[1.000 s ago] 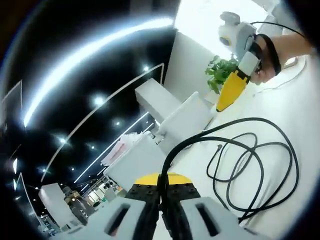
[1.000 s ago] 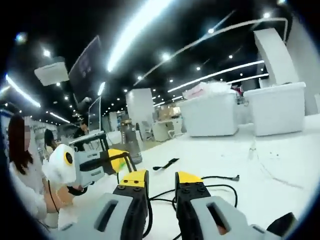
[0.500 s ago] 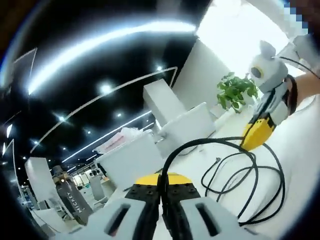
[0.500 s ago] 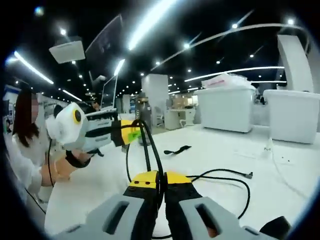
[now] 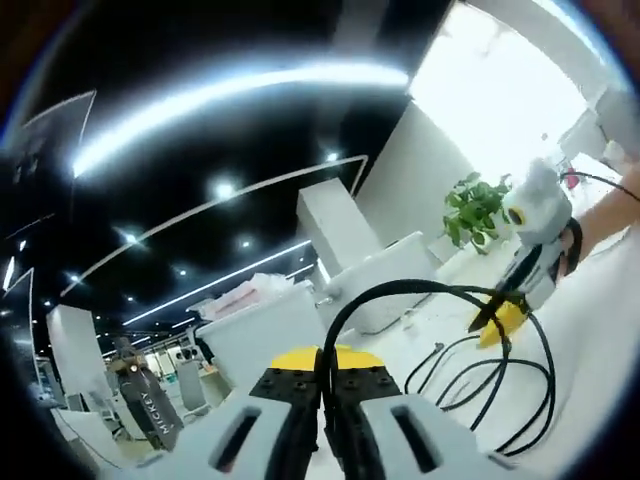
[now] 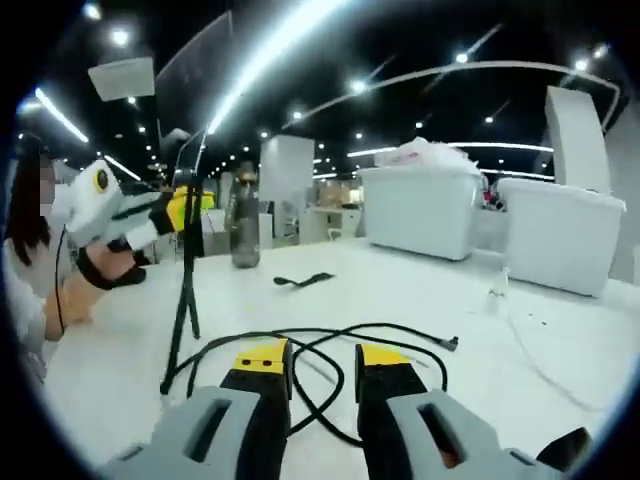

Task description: Coil the Type-C to USB data cable on the desktop and secure it with Velcro straps.

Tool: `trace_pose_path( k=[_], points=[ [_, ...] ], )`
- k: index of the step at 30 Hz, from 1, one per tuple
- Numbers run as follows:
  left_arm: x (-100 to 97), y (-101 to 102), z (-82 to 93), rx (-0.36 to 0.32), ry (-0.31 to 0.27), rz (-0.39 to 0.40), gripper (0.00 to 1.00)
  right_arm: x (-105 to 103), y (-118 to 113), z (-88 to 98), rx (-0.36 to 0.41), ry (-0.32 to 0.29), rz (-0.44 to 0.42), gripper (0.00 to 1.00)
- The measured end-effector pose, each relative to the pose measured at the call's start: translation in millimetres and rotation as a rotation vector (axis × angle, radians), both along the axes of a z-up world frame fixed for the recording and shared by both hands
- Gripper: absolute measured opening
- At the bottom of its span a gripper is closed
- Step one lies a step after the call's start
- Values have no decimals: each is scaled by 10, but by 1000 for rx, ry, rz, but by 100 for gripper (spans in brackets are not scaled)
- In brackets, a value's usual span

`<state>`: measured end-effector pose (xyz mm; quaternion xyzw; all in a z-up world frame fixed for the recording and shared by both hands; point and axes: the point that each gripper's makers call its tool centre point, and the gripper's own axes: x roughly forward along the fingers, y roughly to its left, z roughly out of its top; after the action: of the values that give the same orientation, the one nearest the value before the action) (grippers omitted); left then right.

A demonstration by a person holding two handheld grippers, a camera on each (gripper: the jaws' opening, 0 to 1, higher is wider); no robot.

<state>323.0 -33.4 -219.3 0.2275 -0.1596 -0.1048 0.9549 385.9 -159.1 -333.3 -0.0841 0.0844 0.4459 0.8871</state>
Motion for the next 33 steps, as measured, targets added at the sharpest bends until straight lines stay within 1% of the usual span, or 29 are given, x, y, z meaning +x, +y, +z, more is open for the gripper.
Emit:
trace_pose_path(
  k=[2, 4, 9, 10, 11, 12, 13, 14, 15, 16, 17, 21, 22, 24, 27, 28, 31, 33],
  points=[
    [-65, -31, 73, 6, -34, -11, 4, 51, 31, -74, -54, -21, -2, 25],
    [-122, -57, 138, 0, -61, -27, 4, 100, 58, -118, -106, -56, -1, 25],
    [-185, -92, 213, -9, -86, -52, 4, 116, 161, -259, -221, -97, 23, 25],
    [-196, -107, 222, -11, -88, -61, 4, 113, 177, -280, -238, -107, 29, 23],
    [-198, -116, 229, -15, -90, -66, 4, 116, 180, -295, -261, -123, 31, 19],
    [-199, -126, 231, -15, -91, -70, 4, 154, 164, -296, -294, -157, 15, 10],
    [-198, -134, 228, -15, -89, -74, 4, 199, 133, -269, -326, -207, -20, 6],
    [-196, -141, 223, -14, -86, -76, 4, 202, 144, -244, -336, -242, -20, 6],
    [-189, -150, 213, -13, -83, -79, 4, 198, 142, -226, -349, -262, -22, 5],
    [-180, -160, 198, -13, -77, -82, 4, 175, 143, -207, -341, -250, -29, 5],
    [-169, -167, 182, -14, -70, -85, 4, 168, 138, -182, -335, -254, -35, 4],
    [-103, -203, 78, -29, -24, -103, 4, 120, 95, 99, -268, -329, -72, 2],
    [-86, -204, 55, -35, -11, -106, 4, 104, 77, 171, -239, -340, -85, 2],
    [-53, -203, 9, -50, 15, -114, 4, 62, 27, 282, -210, -360, -105, 2],
    [-9, -197, -54, -82, 55, -129, 4, 40, -50, 451, -168, -401, -142, 2],
    [1, -205, -79, -104, 72, -142, 4, 27, -72, 506, -151, -410, -151, 2],
    [25, -231, -131, -153, 107, -175, 4, -23, -134, 699, -79, -438, -184, 1],
    [49, -243, -172, -168, 127, -187, 4, -71, -144, 792, -43, -448, -184, 1]
  ],
)
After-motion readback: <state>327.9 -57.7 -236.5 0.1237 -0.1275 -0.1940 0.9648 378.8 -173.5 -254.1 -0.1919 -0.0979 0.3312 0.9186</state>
